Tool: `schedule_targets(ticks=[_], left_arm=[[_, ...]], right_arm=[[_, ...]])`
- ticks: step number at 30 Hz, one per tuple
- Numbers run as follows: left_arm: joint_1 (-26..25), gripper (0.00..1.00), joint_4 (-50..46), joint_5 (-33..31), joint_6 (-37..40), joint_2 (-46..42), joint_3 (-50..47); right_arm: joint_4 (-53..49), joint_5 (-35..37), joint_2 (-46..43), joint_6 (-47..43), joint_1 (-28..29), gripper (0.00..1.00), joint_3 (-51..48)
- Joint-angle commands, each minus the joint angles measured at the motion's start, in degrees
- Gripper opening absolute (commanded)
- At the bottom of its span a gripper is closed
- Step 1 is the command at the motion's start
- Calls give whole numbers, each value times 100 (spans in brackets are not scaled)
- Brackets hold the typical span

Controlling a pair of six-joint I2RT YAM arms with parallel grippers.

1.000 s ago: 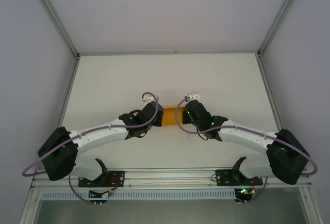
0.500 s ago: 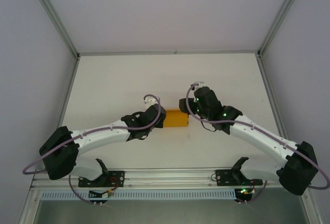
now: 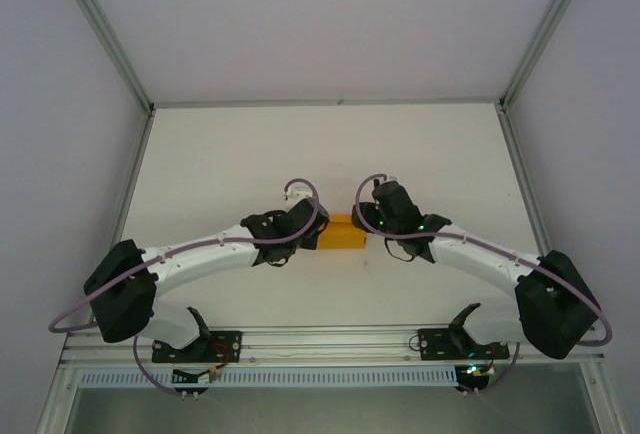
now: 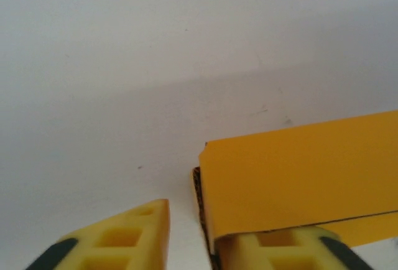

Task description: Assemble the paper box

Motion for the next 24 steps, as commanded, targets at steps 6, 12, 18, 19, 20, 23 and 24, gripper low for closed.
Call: schedule_targets(ticks=[6, 12, 18, 19, 20, 23, 24], left_arm=[[-22, 96, -1795, 840, 461, -103, 713], [26, 100, -1905, 1655, 539, -72, 1190], [430, 100, -1763, 1502, 197, -61, 1168], [552, 100, -1642, 1645, 187, -33, 1040], [661, 99, -1465, 1793, 173, -17, 893], [818, 87, -1028, 2103, 179, -52, 478], [835, 82, -871, 2170, 176, -104, 302]], right_arm=[[143, 244, 94, 216, 244, 36, -720], [259, 752, 126, 231, 343, 34, -1049], [425, 770, 13, 74, 347, 34, -1187], [426, 778, 7, 73, 347, 34, -1178], [425, 760, 18, 53, 346, 34, -1164], [435, 751, 51, 57, 351, 34, -1169], [436, 739, 72, 63, 348, 34, -1177]])
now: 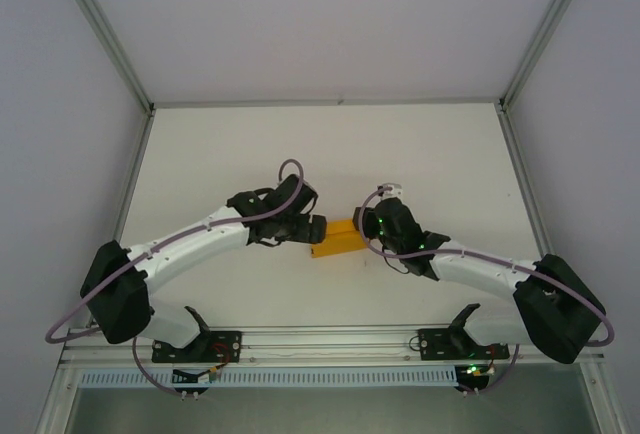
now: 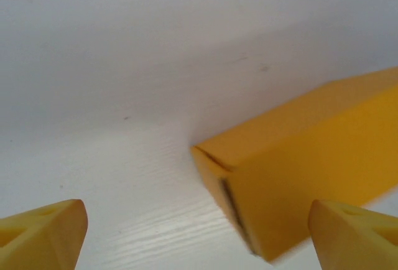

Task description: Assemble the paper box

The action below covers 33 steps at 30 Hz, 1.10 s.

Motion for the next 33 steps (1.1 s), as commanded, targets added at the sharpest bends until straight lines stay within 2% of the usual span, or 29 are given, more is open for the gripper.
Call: schedule_targets(ticks=[1, 3, 4, 7, 9, 11, 16, 17, 21, 24, 25, 26, 27, 29, 30, 31, 32, 33], left_arm=[[88, 78, 532, 475, -125, -107, -593], [173, 60, 940, 617, -283, -236, -1094], [202, 55, 1213, 668, -390, -301, -1354], [226, 46, 2385, 1027, -659, -486, -2186], [216, 37, 3091, 1145, -739, -536, -2671], [222, 24, 3405, 1233, -759, -556, -2917], [214, 1, 3826, 1296, -833, -580, -3320], [214, 0, 3881, 1333, -802, -574, -3336], [187, 0, 3854, 1239, -804, -589, -3307], [146, 0, 3249, 1166, -594, -715, -2940], [120, 5, 2917, 1048, -474, -799, -2727], [92, 19, 2614, 857, -419, -876, -2531], [91, 28, 2276, 652, -367, -957, -2303], [91, 50, 1637, 296, -269, -1034, -1855], [91, 51, 1339, 79, -236, -1023, -1599], [85, 54, 1086, -65, -38, -1007, -1328], [77, 60, 870, -258, 104, -978, -1091], [81, 72, 686, -492, 176, -952, -858]], right_arm=[[-946, 20, 272, -157, 27, 34, -349], [-722, 4, 334, -195, 28, 33, -476], [-517, -36, 353, -236, 27, 31, -608], [652, -296, 444, -576, 28, 26, -1145], [1477, -464, 496, -910, 27, 23, -1494], [2062, -560, 599, -1257, 35, 20, -1736], [3493, -679, 1148, -1799, 28, 11, -2192], [3805, -664, 1275, -1853, 39, 9, -2280], [5131, -654, 1626, -1951, 39, 6, -2630], [4843, -738, 1447, -2022, 39, 9, -2454], [4389, -819, 1233, -2025, 41, 11, -2271], [3818, -830, 971, -1970, 36, 12, -2066], [3085, -732, 632, -1873, 40, 16, -1802], [1746, -444, 5, -1706, 42, 27, -1331], [1158, -292, -286, -1716, 42, 29, -1144], [488, -200, -555, -1826, 27, 35, -878], [-135, -102, -752, -1933, 35, 38, -584], [-587, -55, -929, -2034, 27, 43, -331]])
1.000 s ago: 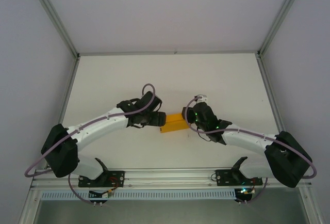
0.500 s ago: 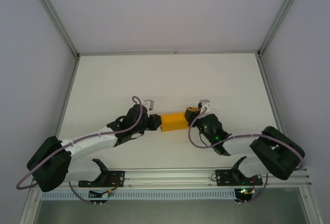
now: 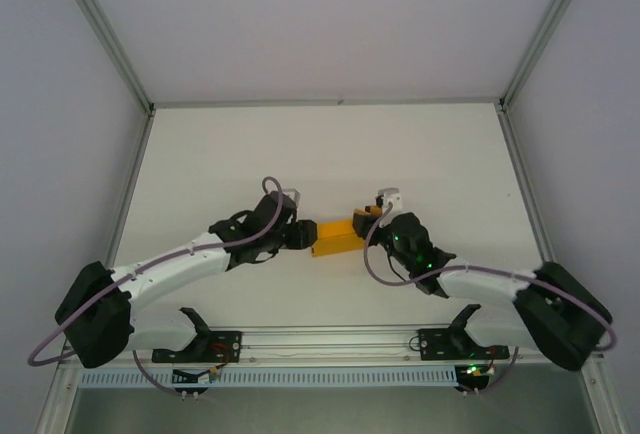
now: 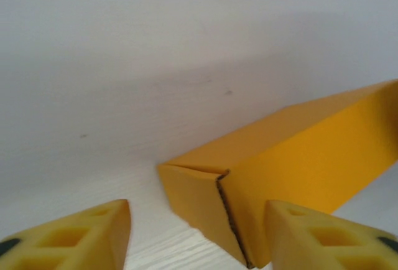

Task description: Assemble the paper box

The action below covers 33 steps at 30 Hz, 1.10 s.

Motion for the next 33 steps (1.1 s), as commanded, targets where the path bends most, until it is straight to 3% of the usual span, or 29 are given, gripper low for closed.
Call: schedule_targets(ticks=[1, 2, 4, 6, 7, 10, 12, 18, 25, 28, 31, 33], left_arm=[[-43, 87, -1300, -914, 583, 18, 828], [-25, 99, -1376, -987, 709, 25, 985], [-26, 100, -1413, -1120, 791, 18, 1258], [-16, 100, -1448, -1155, 790, 14, 1405], [-18, 100, -1485, -1184, 803, 12, 1462], [-8, 100, -1618, -1505, 800, -68, 1424], [31, 100, -1654, -1670, 715, -218, 1246], [157, 100, -1980, -2021, 368, -770, 778], [214, 100, -2195, -2420, 217, -1058, 574], [230, 100, -2352, -2802, 149, -1023, 599], [236, 100, -2361, -2856, 150, -1051, 604], [238, 100, -2388, -2889, 139, -1097, 602]], right_arm=[[-2849, 200, -588, -324, 11, 52, 821], [-3174, 219, -734, -337, 11, 59, 1035], [-3631, -37, -910, -472, 11, 74, 1344], [-3907, -785, -936, -1137, 3, 95, 1572], [-4136, -1417, -879, -1779, -6, 100, 1696], [-5132, -2984, -522, -4052, 3, 100, 2178], [-5446, -3050, -198, -5117, 1, 100, 2480], [-6804, -3025, 1182, -6804, 4, 100, 3726], [-6433, -2182, 2398, -6951, 129, 98, 4404], [-6935, -1729, 2885, -6906, 284, 85, 4726], [-6823, -1172, 3113, -6774, 388, 69, 4726], [-6543, -785, 3116, -6641, 400, 66, 4634]])
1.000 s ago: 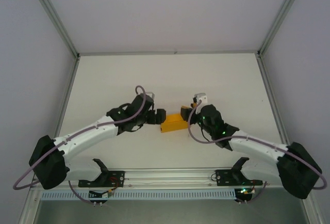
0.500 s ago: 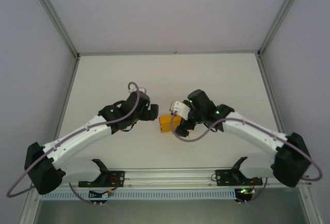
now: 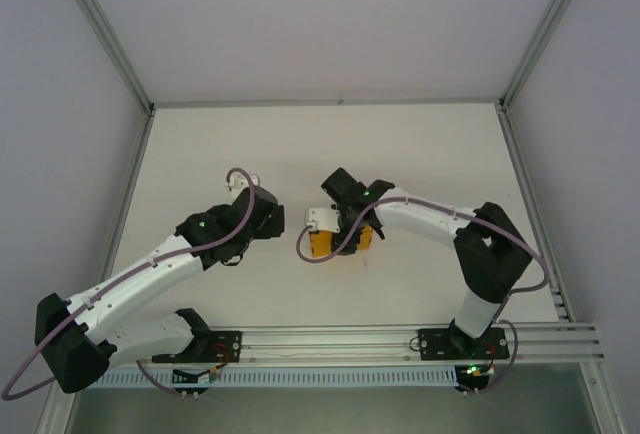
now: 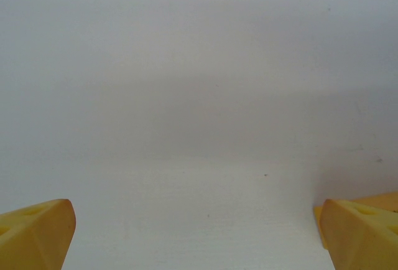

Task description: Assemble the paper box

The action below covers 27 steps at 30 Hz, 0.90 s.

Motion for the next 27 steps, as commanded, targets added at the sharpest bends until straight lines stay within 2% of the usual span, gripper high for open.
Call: schedule_targets(ticks=[1, 6, 11, 12, 15, 18, 20, 22, 24, 27], left_arm=[[79, 100, -222, -307, -74, -132, -55], [77, 100, -302, -648, -278, -218, -74], [79, 100, -273, -741, -426, -156, -100], [77, 100, -264, -757, -440, -125, -100], [81, 100, -181, -726, -424, -20, -101], [88, 100, -93, -613, -331, 42, -57], [112, 100, -32, -583, -277, 56, -25], [185, 100, 14, -543, -220, 47, 3], [348, 100, 98, -526, -176, 8, 17], [857, 100, 620, -452, 269, -90, -146]], right_arm=[[183, 829, -29, 111, 57, 64, -55], [1903, 2352, -40, -173, 95, 57, -626], [3666, 3522, 104, -757, 227, 58, -1053], [3676, 3579, 91, -772, 286, 59, -1107], [2949, 3465, -71, -266, 485, 77, -1151], [1657, 2834, -385, 531, 736, 98, -1114], [898, 2290, -679, 1116, 875, 100, -1053], [552, 1895, -1014, 1486, 911, 100, -1090], [692, 1888, -1385, 1745, 910, 100, -1265], [1293, 2175, -2006, 2240, 740, 100, -1572]])
